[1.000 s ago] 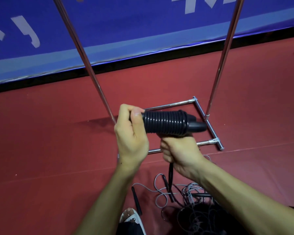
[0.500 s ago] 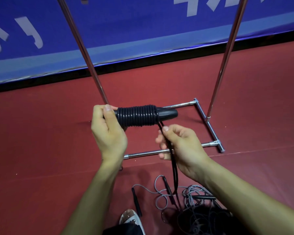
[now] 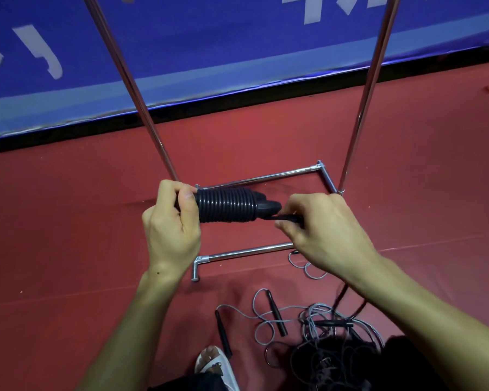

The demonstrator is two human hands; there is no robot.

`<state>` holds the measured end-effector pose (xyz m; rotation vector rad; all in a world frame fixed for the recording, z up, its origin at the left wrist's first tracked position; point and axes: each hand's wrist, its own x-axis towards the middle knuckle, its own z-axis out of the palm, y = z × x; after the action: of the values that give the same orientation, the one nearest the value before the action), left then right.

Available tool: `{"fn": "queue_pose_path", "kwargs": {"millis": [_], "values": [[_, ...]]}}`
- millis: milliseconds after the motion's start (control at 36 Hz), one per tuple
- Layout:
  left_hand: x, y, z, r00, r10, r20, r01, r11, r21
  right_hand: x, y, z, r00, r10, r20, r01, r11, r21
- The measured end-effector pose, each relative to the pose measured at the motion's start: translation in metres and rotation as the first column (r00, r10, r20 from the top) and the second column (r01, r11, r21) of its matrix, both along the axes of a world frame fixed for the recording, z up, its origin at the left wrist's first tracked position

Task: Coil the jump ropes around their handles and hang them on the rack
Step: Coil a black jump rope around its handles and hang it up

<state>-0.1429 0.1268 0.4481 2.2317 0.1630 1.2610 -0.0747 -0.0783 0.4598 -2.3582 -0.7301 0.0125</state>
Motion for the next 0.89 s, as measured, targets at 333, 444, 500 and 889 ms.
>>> {"fn": "queue_pose_path", "kwargs": {"millis": [333, 444, 500, 889], "values": [[-0.01, -0.02, 0.013, 0.98, -0.168, -0.11, 0.167, 0.986, -0.023, 0.038, -0.017, 0.032, 0.892, 0.452, -0.013, -0.451, 0.891, 0.053], [-0.016, -0.028, 0.019, 0.973, -0.213, -0.083, 0.206, 0.975, -0.084, 0.045, -0.021, 0.031, 0.826, 0.531, -0.186, -0.479, 0.837, 0.263], [-0.017, -0.029, 0.02, 0.965, -0.244, -0.092, 0.233, 0.966, -0.116, 0.048, -0.022, 0.028, 0.768, 0.585, -0.262, -0.495, 0.8, 0.339], [-0.013, -0.034, 0.017, 0.916, -0.397, -0.059, 0.335, 0.837, -0.432, 0.052, -0.016, -0.004, 0.601, 0.711, -0.366, -0.379, 0.656, 0.652]]}}
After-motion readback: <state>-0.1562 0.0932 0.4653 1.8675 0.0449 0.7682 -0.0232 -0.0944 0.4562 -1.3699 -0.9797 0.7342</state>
